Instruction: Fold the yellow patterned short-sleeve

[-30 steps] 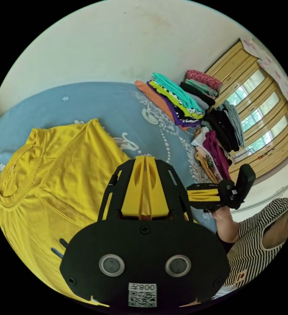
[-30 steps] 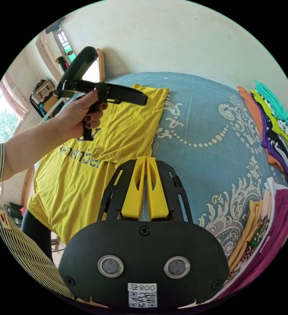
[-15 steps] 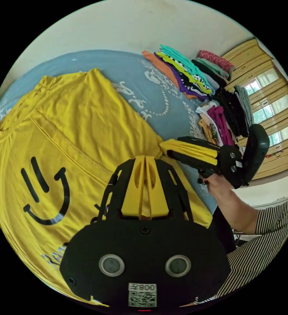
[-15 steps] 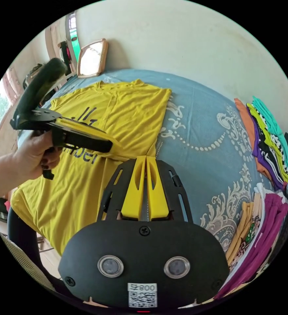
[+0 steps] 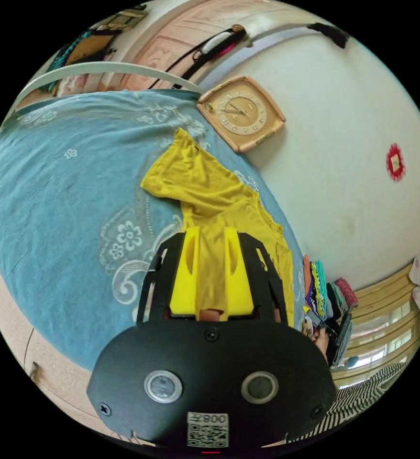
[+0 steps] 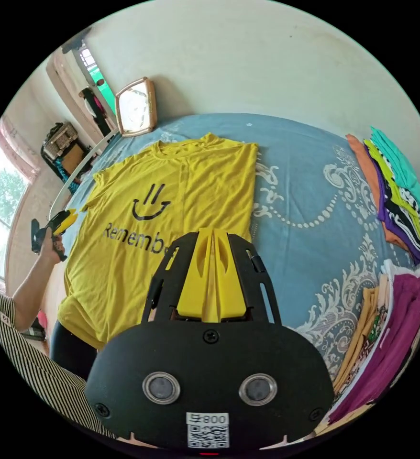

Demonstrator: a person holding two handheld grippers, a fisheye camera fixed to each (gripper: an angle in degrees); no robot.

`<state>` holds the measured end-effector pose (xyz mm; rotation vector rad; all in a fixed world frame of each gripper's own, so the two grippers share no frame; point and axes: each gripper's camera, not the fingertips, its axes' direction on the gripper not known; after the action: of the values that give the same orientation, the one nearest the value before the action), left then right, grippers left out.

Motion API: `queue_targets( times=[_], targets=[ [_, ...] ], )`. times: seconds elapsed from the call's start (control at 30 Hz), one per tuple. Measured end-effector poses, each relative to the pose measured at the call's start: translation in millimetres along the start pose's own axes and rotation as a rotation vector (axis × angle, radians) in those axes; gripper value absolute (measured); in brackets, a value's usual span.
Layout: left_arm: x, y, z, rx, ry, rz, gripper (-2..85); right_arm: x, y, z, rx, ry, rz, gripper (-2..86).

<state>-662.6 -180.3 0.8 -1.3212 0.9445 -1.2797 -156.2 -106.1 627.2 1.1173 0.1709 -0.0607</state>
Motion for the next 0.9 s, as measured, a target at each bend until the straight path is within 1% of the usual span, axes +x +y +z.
queue_targets(
  times=[0.1,0.3,0.37,0.43,0.57,0.67,0.9],
  targets=[
    [-64.2,-12.7,-13.9,0.027,-0.008,-0.104,8.5,-50.4,-36.6,14.2,-0.022,-0.053,-0.092,0.6],
    [-137.0,-22.5,-32.0,0.073,0.116,-0.102,7.4,-172.9,-128.1,63.5,-0.067,-0.227,-0.331,3.3],
    [-156.5,-23.1,-38.0,0.091,0.147,-0.113,6.7,-228.6,-167.2,86.0,-0.078,-0.293,-0.429,5.0],
    [-174.5,-23.0,-43.3,0.104,0.164,-0.116,5.3,-271.1,-194.3,103.2,-0.089,-0.312,-0.505,5.5],
    [-211.0,-20.6,-56.9,0.122,0.216,-0.123,2.5,-363.3,-248.9,143.4,-0.12,-0.294,-0.649,5.7],
    [-233.5,-20.7,-63.4,0.117,0.256,-0.122,1.6,-416.1,-278.8,167.6,-0.118,-0.256,-0.708,6.0],
    [-268.3,-23.1,-73.8,0.089,0.297,-0.088,0.4,-502.7,-331.4,213.6,-0.132,-0.174,-0.768,7.9]
  ],
)
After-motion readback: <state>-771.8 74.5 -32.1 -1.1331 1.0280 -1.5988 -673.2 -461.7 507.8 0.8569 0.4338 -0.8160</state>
